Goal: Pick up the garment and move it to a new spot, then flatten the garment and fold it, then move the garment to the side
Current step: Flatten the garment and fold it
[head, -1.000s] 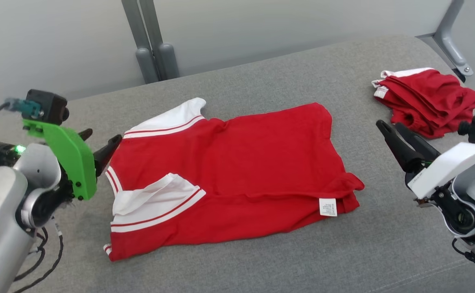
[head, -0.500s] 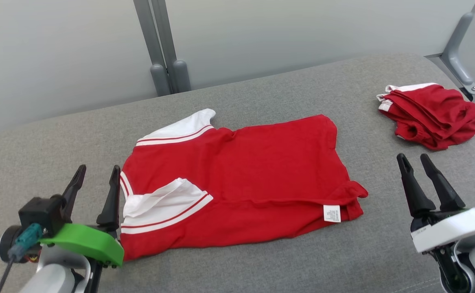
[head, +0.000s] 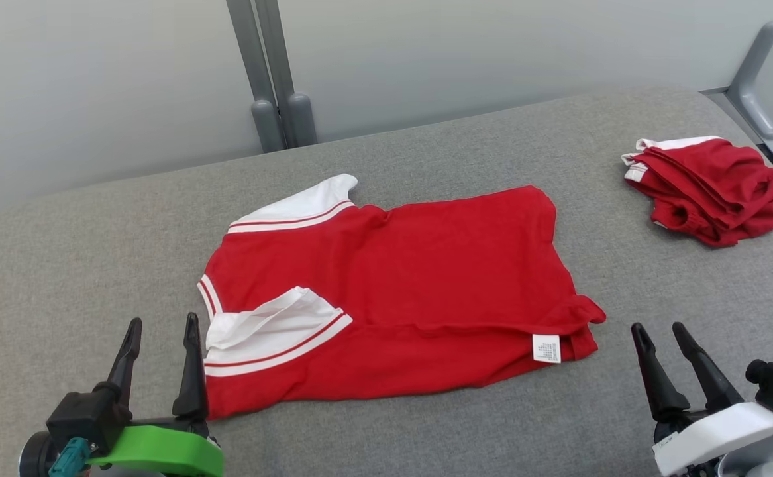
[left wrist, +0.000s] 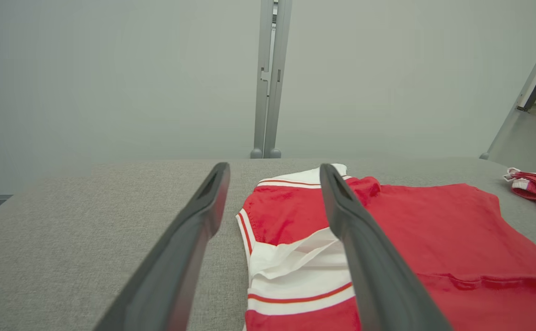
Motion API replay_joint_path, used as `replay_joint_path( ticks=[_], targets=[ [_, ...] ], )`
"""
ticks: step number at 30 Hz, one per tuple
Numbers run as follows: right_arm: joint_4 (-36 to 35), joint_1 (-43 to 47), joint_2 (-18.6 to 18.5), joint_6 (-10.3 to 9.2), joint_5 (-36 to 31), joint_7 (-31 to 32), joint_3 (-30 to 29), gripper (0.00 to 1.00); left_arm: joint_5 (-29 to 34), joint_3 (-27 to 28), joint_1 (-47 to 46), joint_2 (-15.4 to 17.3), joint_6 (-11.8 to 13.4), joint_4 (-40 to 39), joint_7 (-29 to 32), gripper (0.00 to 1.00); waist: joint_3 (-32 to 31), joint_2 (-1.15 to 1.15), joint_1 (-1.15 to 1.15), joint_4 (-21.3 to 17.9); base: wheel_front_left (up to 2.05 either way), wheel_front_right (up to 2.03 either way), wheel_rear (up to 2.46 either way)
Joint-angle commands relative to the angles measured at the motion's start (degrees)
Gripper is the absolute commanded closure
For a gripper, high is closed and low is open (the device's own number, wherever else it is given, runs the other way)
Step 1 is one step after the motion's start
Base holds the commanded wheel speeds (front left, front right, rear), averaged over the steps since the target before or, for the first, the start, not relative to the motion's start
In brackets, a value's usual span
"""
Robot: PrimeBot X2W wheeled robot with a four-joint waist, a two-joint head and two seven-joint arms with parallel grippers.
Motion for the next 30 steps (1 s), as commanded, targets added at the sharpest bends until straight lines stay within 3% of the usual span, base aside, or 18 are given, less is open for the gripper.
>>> replay_joint_path(
  ticks=[1, 5, 17, 30],
  targets=[
    [1.38, -1.1, -0.6, 0.03, 0.11, -0.14, 1.01, 0.0, 0.68, 0.6, 0.39, -0.44, -0.71, 1.07, -0.16, 0.0, 0.08, 0.0, 0.0, 0.13, 0.0, 0.0, 0.0],
    [8.07, -4.44, -1.69, 0.03, -0.11, 0.23, 4.92, 0.0, 0.2, 0.62, -0.29, -1.56, -1.65, 4.8, 0.13, 0.0, 0.84, 0.0, 0.0, 0.2, 0.0, 0.0, 0.0],
    [25.86, -16.66, 0.32, 0.03, -0.64, 4.44, 13.68, 0.0, -1.91, -1.81, -5.38, -2.03, -3.52, 12.49, 7.06, 0.0, 3.84, 0.0, 0.0, 0.91, 0.0, 0.0, 0.0],
    [34.46, -22.88, 2.72, 0.03, 0.36, 3.29, 18.44, 0.0, -4.18, -4.41, -7.93, -1.71, -5.58, 19.97, 15.6, 0.0, 5.67, 0.0, 0.0, 0.76, 0.0, 0.0, 0.0]
  ],
)
